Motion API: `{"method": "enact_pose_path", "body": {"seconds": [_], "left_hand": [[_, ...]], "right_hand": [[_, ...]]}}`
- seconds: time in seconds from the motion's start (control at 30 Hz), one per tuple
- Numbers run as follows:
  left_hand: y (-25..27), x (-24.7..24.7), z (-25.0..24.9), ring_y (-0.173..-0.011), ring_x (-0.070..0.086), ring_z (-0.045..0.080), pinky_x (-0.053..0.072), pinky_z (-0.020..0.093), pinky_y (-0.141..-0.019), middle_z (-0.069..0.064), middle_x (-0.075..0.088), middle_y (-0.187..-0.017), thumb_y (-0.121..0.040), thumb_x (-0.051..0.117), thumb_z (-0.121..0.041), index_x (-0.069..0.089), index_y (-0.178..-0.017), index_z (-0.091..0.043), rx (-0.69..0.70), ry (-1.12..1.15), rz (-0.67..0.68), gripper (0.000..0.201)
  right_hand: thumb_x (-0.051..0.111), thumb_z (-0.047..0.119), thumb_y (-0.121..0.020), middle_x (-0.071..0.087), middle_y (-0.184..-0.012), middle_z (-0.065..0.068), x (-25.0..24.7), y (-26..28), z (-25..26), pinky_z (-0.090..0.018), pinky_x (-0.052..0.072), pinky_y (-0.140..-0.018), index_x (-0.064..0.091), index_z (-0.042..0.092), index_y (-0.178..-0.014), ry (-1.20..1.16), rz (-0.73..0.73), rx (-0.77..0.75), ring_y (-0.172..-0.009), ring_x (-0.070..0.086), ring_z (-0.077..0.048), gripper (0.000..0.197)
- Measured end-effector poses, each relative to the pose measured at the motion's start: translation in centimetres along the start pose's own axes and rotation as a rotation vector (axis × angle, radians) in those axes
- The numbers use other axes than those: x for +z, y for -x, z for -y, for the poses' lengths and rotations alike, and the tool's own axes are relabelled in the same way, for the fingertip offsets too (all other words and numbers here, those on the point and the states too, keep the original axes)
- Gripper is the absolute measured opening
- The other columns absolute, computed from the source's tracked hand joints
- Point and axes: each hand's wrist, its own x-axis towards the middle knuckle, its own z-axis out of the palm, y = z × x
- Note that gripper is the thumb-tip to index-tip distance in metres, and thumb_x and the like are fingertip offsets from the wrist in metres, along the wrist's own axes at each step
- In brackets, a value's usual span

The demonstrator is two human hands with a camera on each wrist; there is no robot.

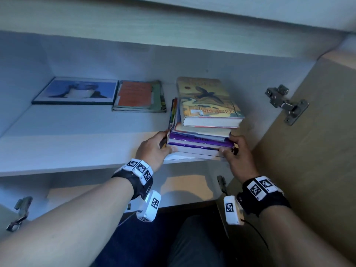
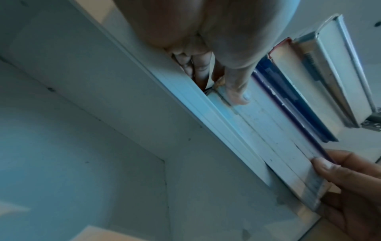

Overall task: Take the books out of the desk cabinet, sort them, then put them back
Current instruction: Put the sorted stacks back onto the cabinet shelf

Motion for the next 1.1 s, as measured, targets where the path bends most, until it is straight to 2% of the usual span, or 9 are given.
{"method": "enact_pose_path", "body": {"seconds": [0.27, 0.5, 0.57, 0.63, 0.67, 0.7, 0.8, 0.93, 1.1], "left_hand": [[-0.5, 0.5, 1.3, -0.094, 0.072, 0.012, 0.057, 0.036, -0.091, -0.013, 0.078, -0.096, -0.081, 0.078, -0.043, 0.073, -0.110, -0.034, -0.015, 0.103, -0.029, 0.031], [-0.1, 0.4, 1.4, -0.091, 0.069, 0.014, 0.057, 0.034, -0.087, -0.010, 0.075, -0.094, -0.084, 0.077, -0.038, 0.072, -0.106, -0.028, 0.021, 0.074, -0.054, 0.024], [-0.3, 0.1, 1.2, -0.098, 0.068, 0.017, 0.056, 0.036, -0.090, -0.007, 0.073, -0.106, -0.084, 0.078, -0.039, 0.067, -0.116, -0.027, 0.003, 0.077, -0.012, 0.036], [-1.0, -0.7, 0.3, -0.118, 0.062, 0.016, 0.053, 0.039, -0.099, -0.006, 0.060, -0.138, -0.080, 0.081, -0.041, 0.052, -0.142, -0.030, -0.009, 0.152, 0.055, 0.069], [-1.5, -1.1, -0.4, -0.126, 0.056, 0.014, 0.052, 0.039, -0.103, -0.008, 0.051, -0.148, -0.078, 0.083, -0.042, 0.041, -0.151, -0.031, 0.001, 0.177, 0.091, 0.085], [-1.8, -1.5, -1.2, -0.129, 0.052, 0.013, 0.051, 0.038, -0.103, -0.010, 0.047, -0.151, -0.077, 0.084, -0.041, 0.037, -0.154, -0.032, 0.032, 0.162, 0.119, 0.091], [-2.3, -1.7, -2.7, -0.118, 0.063, 0.017, 0.052, 0.028, -0.098, -0.010, 0.064, -0.136, -0.079, 0.084, -0.031, 0.048, -0.149, -0.032, 0.136, 0.011, 0.154, 0.079], [-1.8, -1.1, -2.1, -0.113, 0.065, 0.016, 0.049, 0.024, -0.102, -0.007, 0.071, -0.128, -0.078, 0.085, -0.029, 0.058, -0.143, -0.030, 0.112, 0.029, 0.031, 0.070], [-1.1, 0.2, -1.5, -0.112, 0.066, 0.019, 0.050, 0.031, -0.103, -0.004, 0.074, -0.120, -0.073, 0.087, -0.023, 0.071, -0.126, -0.023, 0.107, 0.102, -0.100, 0.055]], "right_hand": [[0.077, 0.018, -0.089, 0.052, -0.108, 0.006, 0.3, 0.8, -0.1, -0.033, 0.047, -0.090, 0.050, 0.021, -0.119, 0.041, -0.037, 0.009, -0.090, 0.053, -0.001, 0.041], [0.080, 0.029, -0.085, 0.054, -0.123, -0.006, -0.3, 0.1, 1.4, -0.045, 0.052, -0.098, 0.048, 0.020, -0.115, 0.122, 0.072, 0.033, -0.108, 0.058, -0.020, 0.045], [0.081, 0.033, -0.084, 0.052, -0.129, -0.004, -1.0, -0.1, 2.7, -0.032, 0.051, -0.096, 0.046, 0.022, -0.118, 0.143, 0.127, 0.033, -0.116, 0.057, -0.019, 0.049], [0.079, 0.029, -0.088, 0.050, -0.131, 0.004, -1.5, 0.0, 4.3, -0.013, 0.042, -0.088, 0.045, 0.021, -0.126, 0.160, 0.145, 0.010, -0.114, 0.055, -0.008, 0.051], [0.077, 0.030, -0.090, 0.053, -0.129, 0.007, -1.6, 0.1, 4.9, -0.011, 0.040, -0.085, 0.046, 0.021, -0.129, 0.174, 0.163, -0.010, -0.111, 0.056, -0.005, 0.051], [0.075, 0.033, -0.091, 0.056, -0.126, 0.008, -1.4, 0.2, 5.3, -0.015, 0.042, -0.085, 0.047, 0.021, -0.130, 0.202, 0.190, -0.025, -0.111, 0.057, -0.006, 0.050], [0.073, 0.035, -0.092, 0.061, -0.121, 0.009, -0.6, 0.6, 4.9, -0.026, 0.043, -0.092, 0.048, 0.022, -0.126, 0.248, 0.198, -0.016, -0.111, 0.057, -0.012, 0.044], [0.078, 0.031, -0.089, 0.066, -0.116, 0.007, -0.1, 0.4, 4.7, -0.032, 0.051, -0.094, 0.050, 0.021, -0.122, 0.215, 0.106, 0.004, -0.105, 0.064, -0.014, 0.044], [0.080, 0.016, -0.087, 0.067, -0.113, 0.012, 0.5, 0.9, 3.5, -0.036, 0.054, -0.100, 0.051, 0.020, -0.123, 0.121, 0.016, -0.009, -0.103, 0.064, 0.003, 0.046]]}}
